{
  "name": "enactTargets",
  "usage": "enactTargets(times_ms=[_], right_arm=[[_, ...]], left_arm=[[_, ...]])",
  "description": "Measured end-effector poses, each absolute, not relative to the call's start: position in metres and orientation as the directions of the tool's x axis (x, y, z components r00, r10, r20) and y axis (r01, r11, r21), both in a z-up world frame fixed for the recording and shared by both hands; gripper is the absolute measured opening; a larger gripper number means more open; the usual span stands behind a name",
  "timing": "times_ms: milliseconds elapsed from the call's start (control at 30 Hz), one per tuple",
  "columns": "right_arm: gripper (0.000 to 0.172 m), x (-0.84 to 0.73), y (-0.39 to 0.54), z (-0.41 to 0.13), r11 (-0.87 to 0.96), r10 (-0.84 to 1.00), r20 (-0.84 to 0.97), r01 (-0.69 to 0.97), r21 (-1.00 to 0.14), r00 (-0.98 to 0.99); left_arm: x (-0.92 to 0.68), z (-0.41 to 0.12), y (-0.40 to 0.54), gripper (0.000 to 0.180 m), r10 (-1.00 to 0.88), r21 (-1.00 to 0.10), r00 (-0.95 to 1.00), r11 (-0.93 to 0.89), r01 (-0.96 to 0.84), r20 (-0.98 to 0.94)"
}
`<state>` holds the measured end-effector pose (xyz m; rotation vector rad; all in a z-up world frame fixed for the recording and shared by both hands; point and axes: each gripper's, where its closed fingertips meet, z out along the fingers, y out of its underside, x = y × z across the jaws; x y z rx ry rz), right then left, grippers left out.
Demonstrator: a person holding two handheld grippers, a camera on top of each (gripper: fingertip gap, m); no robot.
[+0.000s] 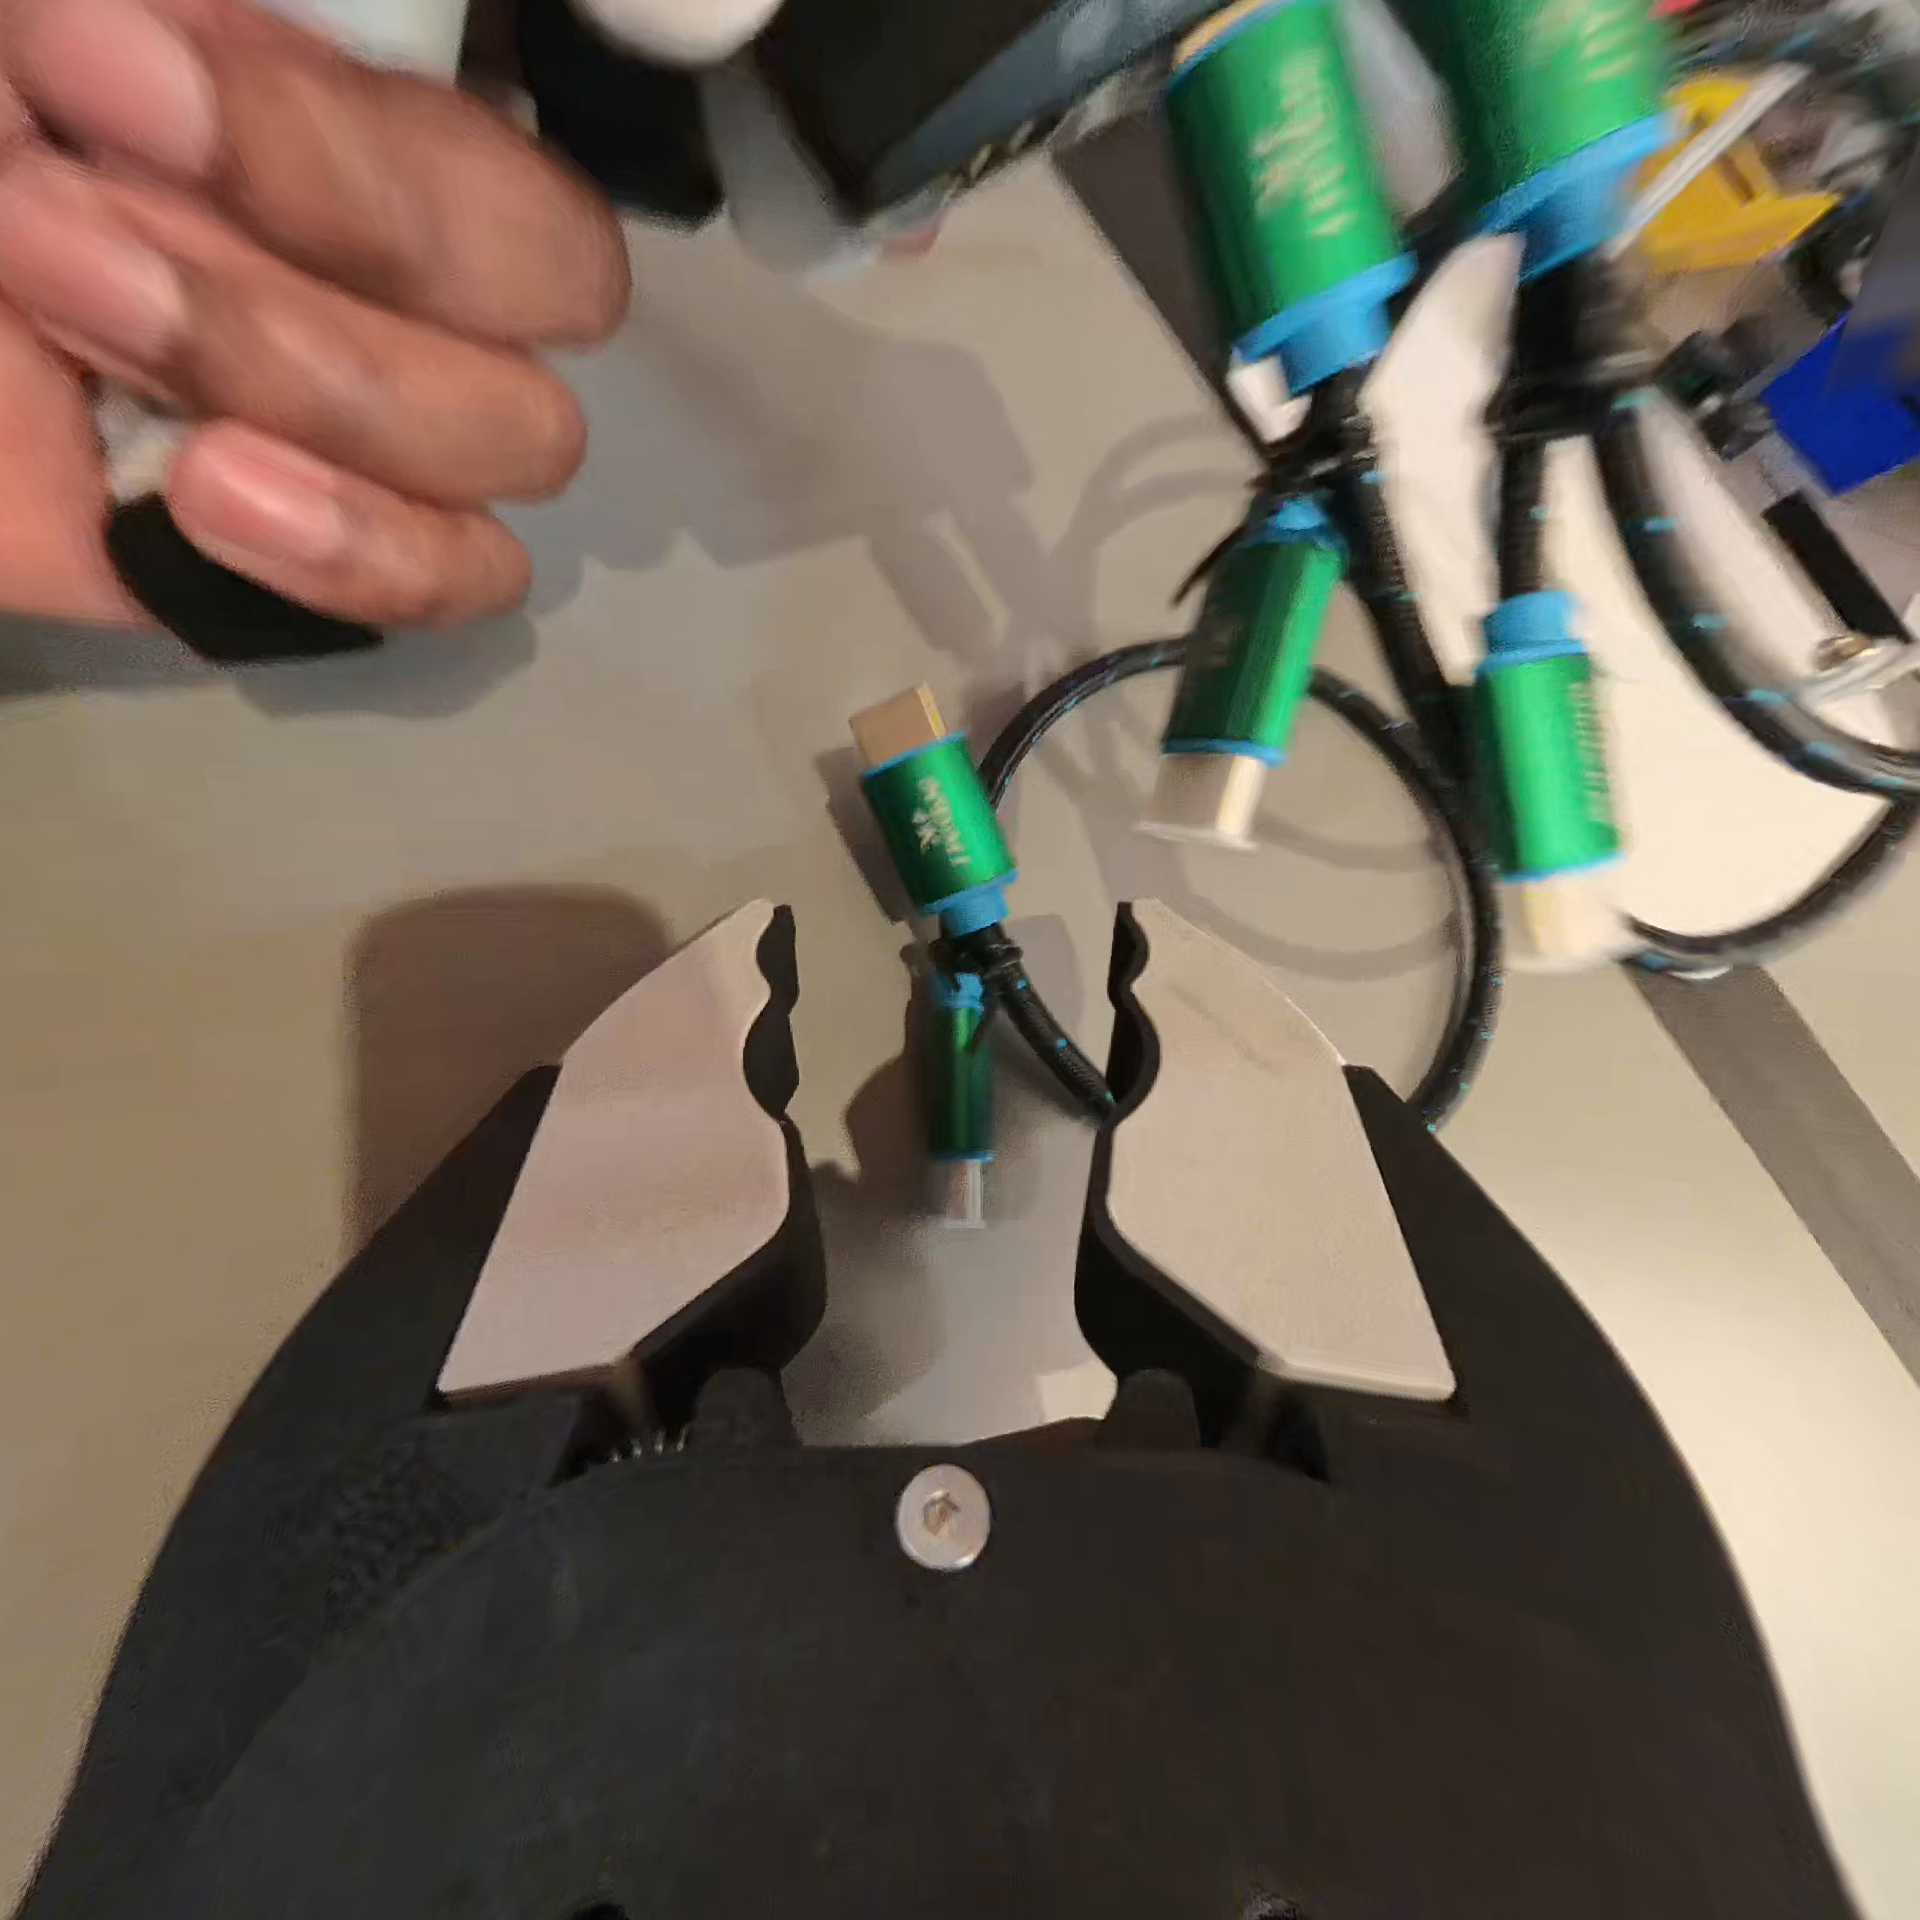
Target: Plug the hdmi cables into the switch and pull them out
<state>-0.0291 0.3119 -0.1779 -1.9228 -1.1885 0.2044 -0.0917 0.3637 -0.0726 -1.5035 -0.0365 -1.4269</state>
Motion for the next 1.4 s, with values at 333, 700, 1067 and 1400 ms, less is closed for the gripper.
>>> enactTargets(times_ms=[333,700,1067,1400], right_arm=[[0.02,-0.033,0.315,-0.175,-0.117,0.741,0.398,0.687,-0.717,0.541],[0.064,-0.019,0.297,-0.172,-0.129,0.884,0.198,0.629,-0.767,0.423],[0.023,-0.019,0.299,-0.186,-0.158,0.875,0.221,0.686,-0.71,0.431],[0.019,-0.046,0.291,-0.135,-0.032,0.852,0.2,0.431,-0.902,0.483]], left_arm=[[-0.093,-0.076,0.365,0.022,-0.562,-0.562,0.243,-0.508,0.653,0.791],[-0.088,-0.079,0.365,0.022,-0.554,-0.551,0.231,-0.525,0.648,0.8],[-0.087,-0.082,0.366,0.022,-0.544,-0.548,0.23,-0.544,0.636,0.807],[-0.092,-0.074,0.361,0.022,-0.568,-0.458,0.049,-0.606,0.65,0.821]])
